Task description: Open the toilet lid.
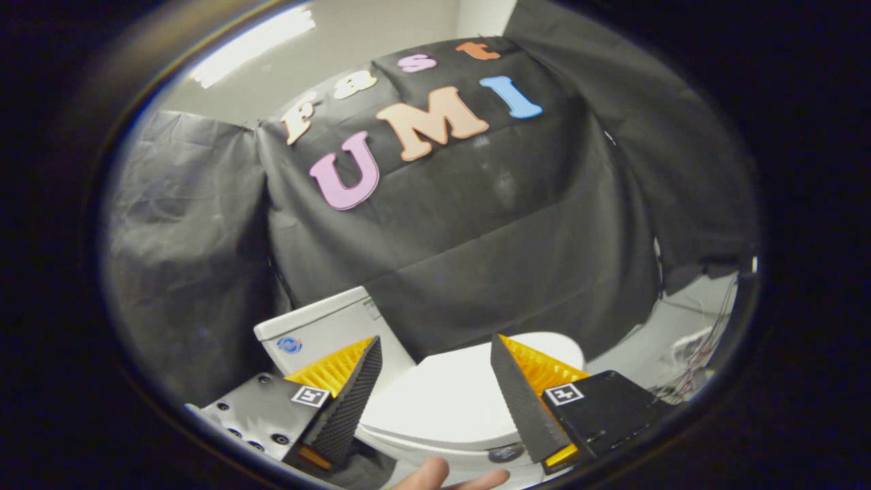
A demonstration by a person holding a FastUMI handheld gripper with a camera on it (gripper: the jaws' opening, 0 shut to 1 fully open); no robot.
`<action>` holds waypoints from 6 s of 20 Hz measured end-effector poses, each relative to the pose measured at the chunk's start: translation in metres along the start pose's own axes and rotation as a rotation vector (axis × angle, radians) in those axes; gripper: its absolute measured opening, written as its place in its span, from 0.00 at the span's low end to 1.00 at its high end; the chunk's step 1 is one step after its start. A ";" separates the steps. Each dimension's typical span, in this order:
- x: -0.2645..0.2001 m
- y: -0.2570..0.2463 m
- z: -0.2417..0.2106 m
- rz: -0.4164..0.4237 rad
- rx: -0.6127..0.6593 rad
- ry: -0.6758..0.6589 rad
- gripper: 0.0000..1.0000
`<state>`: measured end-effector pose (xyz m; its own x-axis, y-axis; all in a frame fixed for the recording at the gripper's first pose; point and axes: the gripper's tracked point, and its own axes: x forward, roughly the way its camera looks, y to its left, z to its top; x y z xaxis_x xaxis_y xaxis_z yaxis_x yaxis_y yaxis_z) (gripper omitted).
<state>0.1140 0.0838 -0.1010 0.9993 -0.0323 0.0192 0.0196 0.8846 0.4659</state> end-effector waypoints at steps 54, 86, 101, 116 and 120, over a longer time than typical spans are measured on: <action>-0.014 -0.072 -0.166 -0.493 0.679 0.335 0.01; 0.025 0.056 -0.045 -0.496 0.019 0.198 0.00; 0.040 0.095 -0.035 -0.540 -0.147 0.231 0.00; 0.063 0.156 -0.027 -0.462 -0.211 0.247 0.00; 0.069 0.169 -0.028 -0.450 -0.232 0.249 0.00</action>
<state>0.1875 0.2444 -0.0452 0.8675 -0.3445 -0.3590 0.4245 0.8888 0.1729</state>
